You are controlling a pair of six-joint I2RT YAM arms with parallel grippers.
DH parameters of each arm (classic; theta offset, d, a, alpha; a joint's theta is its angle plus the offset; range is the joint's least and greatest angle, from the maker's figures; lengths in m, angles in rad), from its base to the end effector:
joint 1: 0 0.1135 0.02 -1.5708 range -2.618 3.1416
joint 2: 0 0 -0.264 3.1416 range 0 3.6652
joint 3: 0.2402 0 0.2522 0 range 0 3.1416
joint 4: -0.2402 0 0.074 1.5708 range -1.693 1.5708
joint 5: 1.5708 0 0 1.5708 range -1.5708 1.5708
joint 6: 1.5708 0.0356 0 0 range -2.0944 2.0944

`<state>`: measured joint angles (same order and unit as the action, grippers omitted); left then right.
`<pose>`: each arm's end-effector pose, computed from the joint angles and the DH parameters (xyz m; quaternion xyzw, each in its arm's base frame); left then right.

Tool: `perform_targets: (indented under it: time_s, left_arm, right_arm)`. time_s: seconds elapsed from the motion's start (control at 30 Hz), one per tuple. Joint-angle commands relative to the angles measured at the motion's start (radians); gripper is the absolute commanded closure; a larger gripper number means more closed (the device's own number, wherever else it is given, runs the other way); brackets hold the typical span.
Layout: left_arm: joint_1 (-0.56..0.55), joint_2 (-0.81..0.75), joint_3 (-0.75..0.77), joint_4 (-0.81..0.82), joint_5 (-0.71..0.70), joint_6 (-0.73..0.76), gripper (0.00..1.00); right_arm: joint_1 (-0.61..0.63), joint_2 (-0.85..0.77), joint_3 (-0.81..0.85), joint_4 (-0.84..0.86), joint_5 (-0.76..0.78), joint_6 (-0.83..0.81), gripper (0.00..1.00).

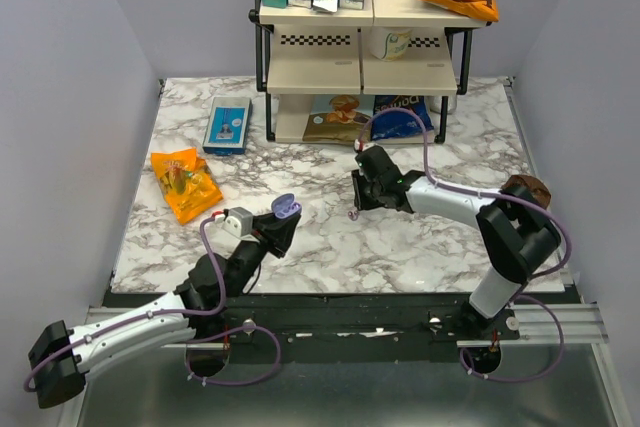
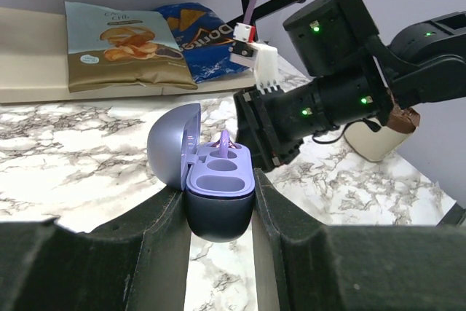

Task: Insert the wireless bluetooth earbuds into the charging case
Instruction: Pick up the earbud from the center of the board.

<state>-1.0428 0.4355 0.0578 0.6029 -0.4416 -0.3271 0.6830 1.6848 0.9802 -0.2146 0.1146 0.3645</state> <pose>0.0806 -0.1081 0.2140 0.0525 0.6295 -0.3771 0.6773 0.2677 0.2126 0.1759 -0.1319 0.9368 0.1128 0.3038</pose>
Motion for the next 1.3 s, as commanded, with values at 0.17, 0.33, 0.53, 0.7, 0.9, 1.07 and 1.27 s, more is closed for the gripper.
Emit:
perform_targets:
  time_s: [0.17, 0.33, 0.53, 0.7, 0.9, 1.07, 1.27]
  left_arm:
    - [-0.005, -0.038, -0.021, -0.012, -0.016, -0.013, 1.0]
    - [-0.006, -0.026, -0.021, -0.002, -0.014, -0.013, 1.0]
    - [-0.005, -0.017, -0.026, 0.009, -0.008, -0.021, 1.0]
    - [-0.005, -0.011, -0.027, 0.015, -0.003, -0.03, 1.0]
    - [-0.006, -0.004, -0.024, 0.018, 0.003, -0.036, 1.0]
    - [-0.006, -0.012, -0.024, 0.012, 0.004, -0.038, 1.0]
    - [-0.008, -0.026, -0.024, -0.006, -0.003, -0.035, 1.0]
  right_arm:
    - [-0.008, 0.092, 0.04, 0.011, 0.02, -0.012, 0.67]
    - [-0.008, 0.069, -0.009, 0.014, 0.007, -0.006, 0.7]
    - [-0.003, 0.004, -0.093, 0.034, -0.044, 0.013, 0.71]
    - [0.018, -0.03, -0.144, 0.046, -0.075, 0.021, 0.71]
    - [0.047, -0.054, -0.166, 0.067, -0.107, 0.007, 0.71]
    - [0.05, -0.091, -0.166, 0.055, -0.119, -0.024, 0.65]
    - [0.05, -0.215, -0.17, 0.038, -0.021, -0.048, 0.61]
